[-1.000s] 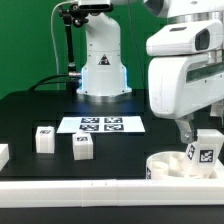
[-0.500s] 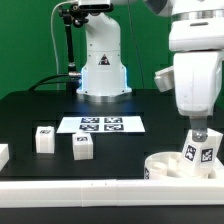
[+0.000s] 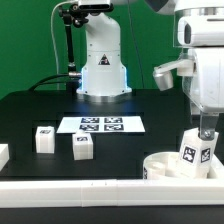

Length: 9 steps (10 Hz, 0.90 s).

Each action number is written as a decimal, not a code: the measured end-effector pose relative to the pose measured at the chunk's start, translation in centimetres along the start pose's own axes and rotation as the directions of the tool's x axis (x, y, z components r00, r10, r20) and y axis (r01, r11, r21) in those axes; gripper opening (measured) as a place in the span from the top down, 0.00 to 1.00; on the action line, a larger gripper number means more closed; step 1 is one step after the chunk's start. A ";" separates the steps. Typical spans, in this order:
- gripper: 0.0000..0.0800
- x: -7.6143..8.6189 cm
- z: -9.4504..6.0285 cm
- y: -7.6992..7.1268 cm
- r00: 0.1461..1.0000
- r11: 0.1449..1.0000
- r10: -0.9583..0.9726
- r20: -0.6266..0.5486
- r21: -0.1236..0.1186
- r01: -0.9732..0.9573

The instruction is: Assemble stool

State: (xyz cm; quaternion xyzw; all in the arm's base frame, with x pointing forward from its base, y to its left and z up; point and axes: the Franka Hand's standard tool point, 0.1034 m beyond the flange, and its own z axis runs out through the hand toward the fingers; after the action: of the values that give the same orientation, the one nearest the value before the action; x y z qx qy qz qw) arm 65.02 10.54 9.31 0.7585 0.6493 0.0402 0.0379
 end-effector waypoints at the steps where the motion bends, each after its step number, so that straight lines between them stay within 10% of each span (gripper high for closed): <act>1: 0.19 0.0 0.0 0.0 1.000 1.000 0.004 0.000 0.000 -0.004; 9: 0.19 -0.7 -0.6 0.2 0.992 0.993 -0.116 0.043 -0.031 0.117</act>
Offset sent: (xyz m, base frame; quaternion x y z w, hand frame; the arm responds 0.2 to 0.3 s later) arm -0.0125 0.0037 0.0113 -0.0272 -0.0138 -0.1078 0.9937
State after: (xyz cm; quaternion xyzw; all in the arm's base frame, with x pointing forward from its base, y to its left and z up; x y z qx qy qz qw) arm 65.04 9.81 9.93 0.7193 0.6908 0.0331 0.0660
